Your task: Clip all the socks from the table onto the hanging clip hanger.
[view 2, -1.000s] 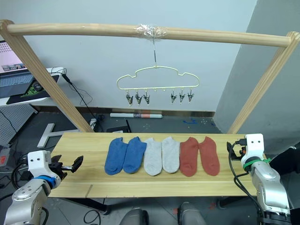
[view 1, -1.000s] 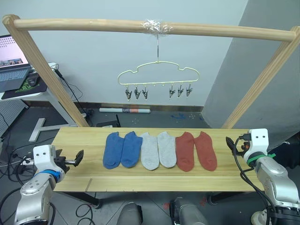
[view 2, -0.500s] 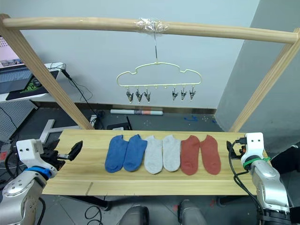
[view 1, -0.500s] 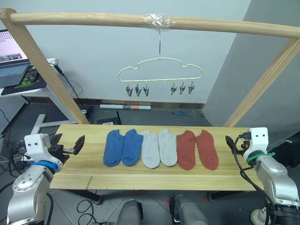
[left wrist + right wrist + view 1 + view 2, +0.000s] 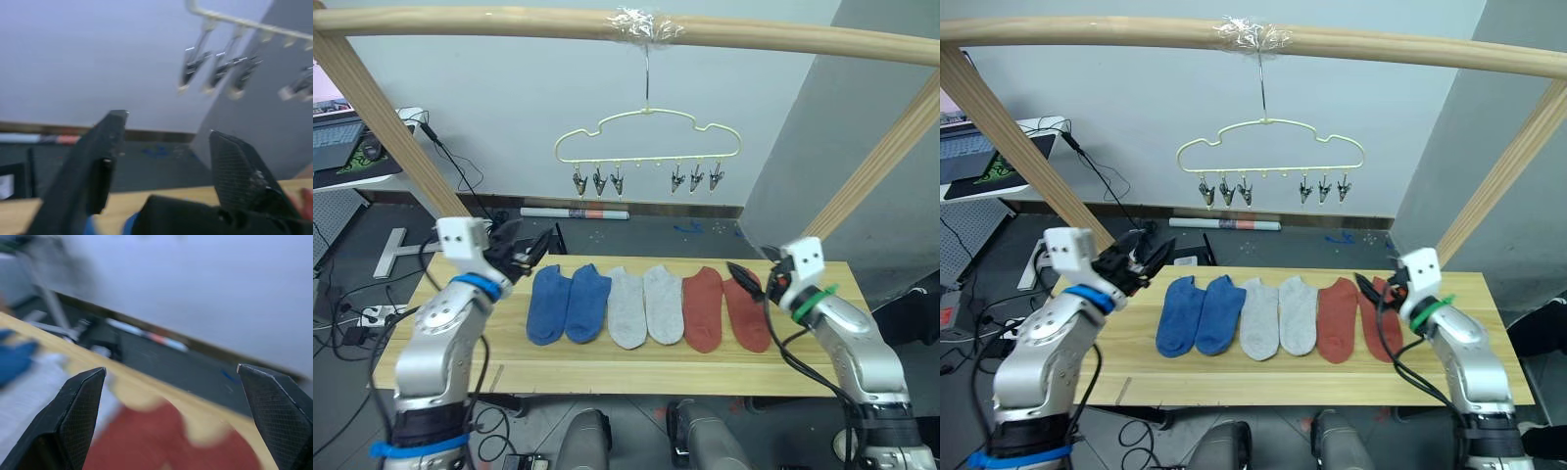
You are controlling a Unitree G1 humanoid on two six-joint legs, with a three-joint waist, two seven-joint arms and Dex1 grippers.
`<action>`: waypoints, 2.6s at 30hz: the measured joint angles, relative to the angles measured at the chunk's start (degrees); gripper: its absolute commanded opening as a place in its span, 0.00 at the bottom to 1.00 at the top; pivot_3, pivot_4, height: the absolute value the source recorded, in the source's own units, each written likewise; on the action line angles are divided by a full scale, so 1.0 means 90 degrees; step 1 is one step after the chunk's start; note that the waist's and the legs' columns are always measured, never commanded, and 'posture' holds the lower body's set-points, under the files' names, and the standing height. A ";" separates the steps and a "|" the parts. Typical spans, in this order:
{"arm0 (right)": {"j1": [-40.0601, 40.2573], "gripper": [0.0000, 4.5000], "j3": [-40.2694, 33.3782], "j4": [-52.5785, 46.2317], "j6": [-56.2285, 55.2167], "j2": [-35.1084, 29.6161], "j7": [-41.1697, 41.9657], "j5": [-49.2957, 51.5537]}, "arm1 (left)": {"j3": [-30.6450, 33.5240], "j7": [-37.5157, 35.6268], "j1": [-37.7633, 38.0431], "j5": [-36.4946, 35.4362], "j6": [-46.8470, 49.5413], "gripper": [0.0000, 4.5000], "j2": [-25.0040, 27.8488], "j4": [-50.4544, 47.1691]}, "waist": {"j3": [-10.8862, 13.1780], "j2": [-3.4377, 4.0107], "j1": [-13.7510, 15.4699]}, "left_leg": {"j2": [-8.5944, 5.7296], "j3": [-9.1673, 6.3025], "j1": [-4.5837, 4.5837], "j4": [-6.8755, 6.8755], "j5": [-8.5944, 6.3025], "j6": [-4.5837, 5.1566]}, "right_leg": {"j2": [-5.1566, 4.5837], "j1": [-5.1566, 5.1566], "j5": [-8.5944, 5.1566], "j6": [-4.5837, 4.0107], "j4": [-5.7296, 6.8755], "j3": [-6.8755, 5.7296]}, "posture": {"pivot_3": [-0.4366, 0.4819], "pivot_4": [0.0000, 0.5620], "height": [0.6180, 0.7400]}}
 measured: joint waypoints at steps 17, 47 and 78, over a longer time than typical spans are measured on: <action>-0.1687 1.00 0.0770 -0.0541 0.0576 0.0691 0.0155 0.0527 | -0.0585 0.0840 -0.1696 0.1048 -0.1217 0.46 -0.1054 0.2047 | 0.0136 -0.0007 -0.0023 | -0.0005 -0.0003 -0.0018 0.0014 0.0002 0.0001 | 0.0000 -0.0002 0.0008 0.0017 -0.0001 -0.0006 | 0.43 0.48 1.00; -0.2030 1.00 0.1005 -0.0450 0.0670 0.1072 0.0308 0.0732 | -0.0619 0.1297 -0.2785 0.1778 -0.2583 0.46 -0.1386 0.3448 | 0.0292 -0.0012 -0.0042 | -0.0005 -0.0004 -0.0022 0.0015 0.0002 0.0000 | -0.0005 -0.0004 0.0006 0.0026 0.0003 -0.0017 | 0.42 0.48 1.00; -0.2057 1.00 0.0961 -0.0450 0.0792 0.1023 0.0293 0.0767 | -0.0607 0.1139 -0.2901 0.1738 -0.2698 0.46 -0.1372 0.3715 | 0.0295 -0.0012 -0.0043 | -0.0005 -0.0002 -0.0022 0.0015 0.0002 0.0000 | -0.0005 -0.0005 0.0006 0.0026 0.0002 -0.0018 | 0.41 0.51 1.00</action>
